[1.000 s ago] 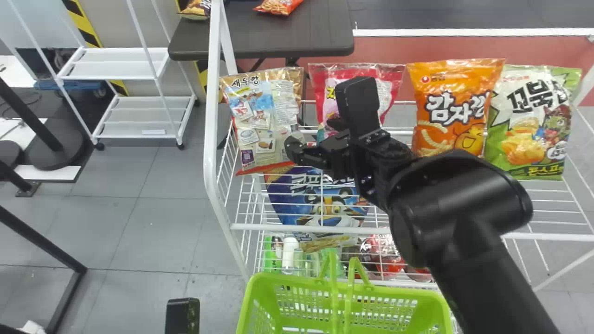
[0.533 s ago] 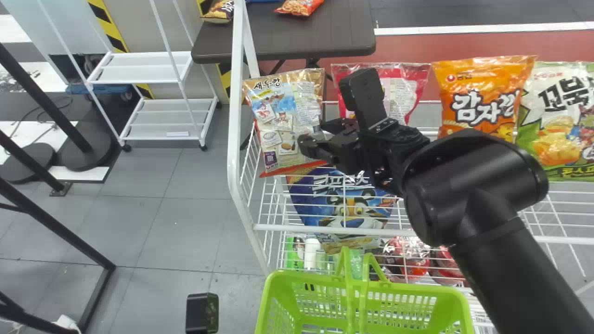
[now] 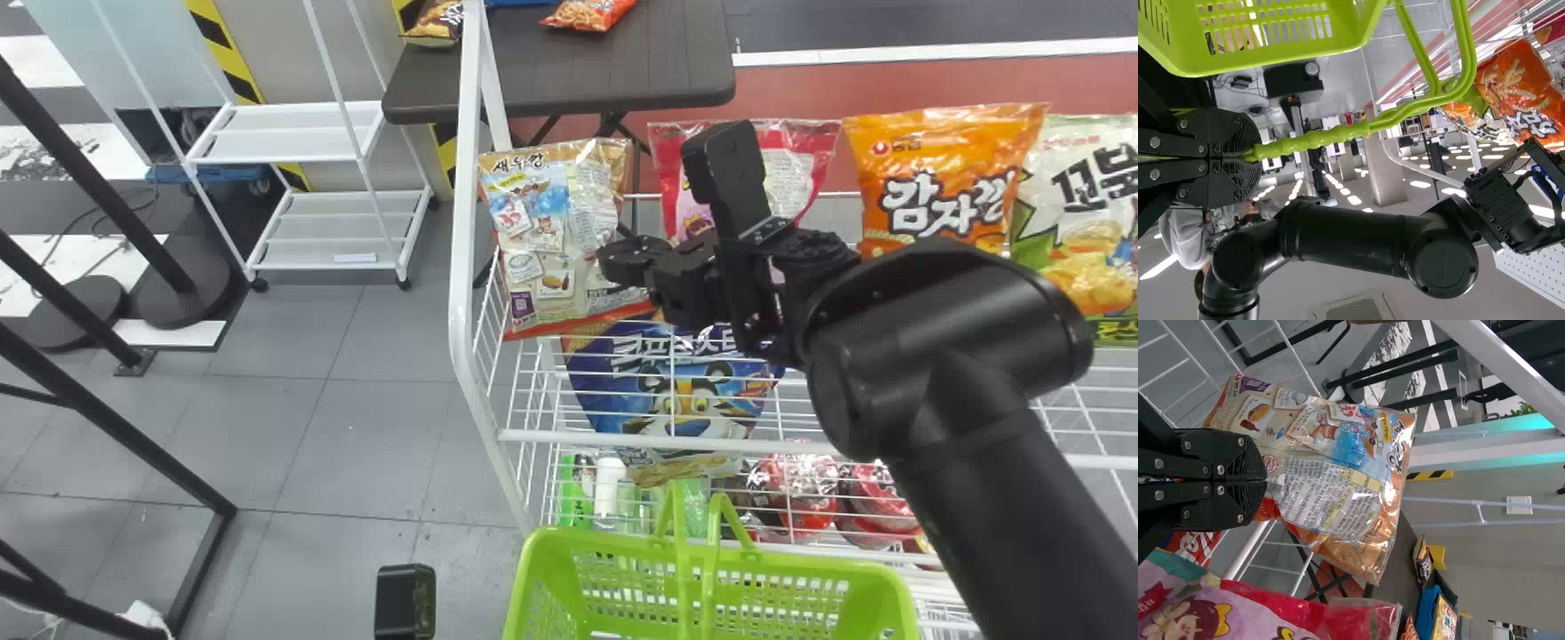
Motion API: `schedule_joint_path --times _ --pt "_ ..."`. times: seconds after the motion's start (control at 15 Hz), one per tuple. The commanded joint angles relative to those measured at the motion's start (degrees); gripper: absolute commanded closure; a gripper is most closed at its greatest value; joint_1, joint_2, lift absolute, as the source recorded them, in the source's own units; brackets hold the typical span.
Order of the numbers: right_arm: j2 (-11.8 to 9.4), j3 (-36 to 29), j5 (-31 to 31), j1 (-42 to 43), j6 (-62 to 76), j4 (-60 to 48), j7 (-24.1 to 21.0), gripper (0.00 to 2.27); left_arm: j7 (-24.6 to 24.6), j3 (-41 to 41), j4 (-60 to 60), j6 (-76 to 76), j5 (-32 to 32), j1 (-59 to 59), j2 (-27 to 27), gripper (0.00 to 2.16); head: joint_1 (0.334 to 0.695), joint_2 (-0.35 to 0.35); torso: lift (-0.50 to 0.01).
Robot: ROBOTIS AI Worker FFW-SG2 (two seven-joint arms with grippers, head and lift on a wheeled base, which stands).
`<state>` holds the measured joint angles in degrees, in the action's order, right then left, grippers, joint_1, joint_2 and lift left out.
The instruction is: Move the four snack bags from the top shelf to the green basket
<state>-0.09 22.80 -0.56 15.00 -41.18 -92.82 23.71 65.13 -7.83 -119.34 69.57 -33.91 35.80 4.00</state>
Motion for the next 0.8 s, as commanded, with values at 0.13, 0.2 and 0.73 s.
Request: schedule_joint_path --times 0.13,0.2,0.73 --pt "0.14 0.84 1.26 -6.57 -6.77 -12.39 -0.50 2.05 0.08 -0.26 0.42 -0.53 0.16 -0.03 0.05 1.19 0.695 0.150 0.000" --pt "0.14 1.55 2.32 -8.41 -9.76 -16.34 -0.68 2.05 0.17 -0.61 0.42 -1.05 0.16 0.06 0.05 1.19 0.695 0.154 0.000" --pt "-4.75 0.14 7.77 -29.95 -24.35 -51.76 -3.49 2.04 -0.10 -0.35 0.16 -2.28 0.16 0.50 -0.04 1.19 0.695 0.163 0.000"
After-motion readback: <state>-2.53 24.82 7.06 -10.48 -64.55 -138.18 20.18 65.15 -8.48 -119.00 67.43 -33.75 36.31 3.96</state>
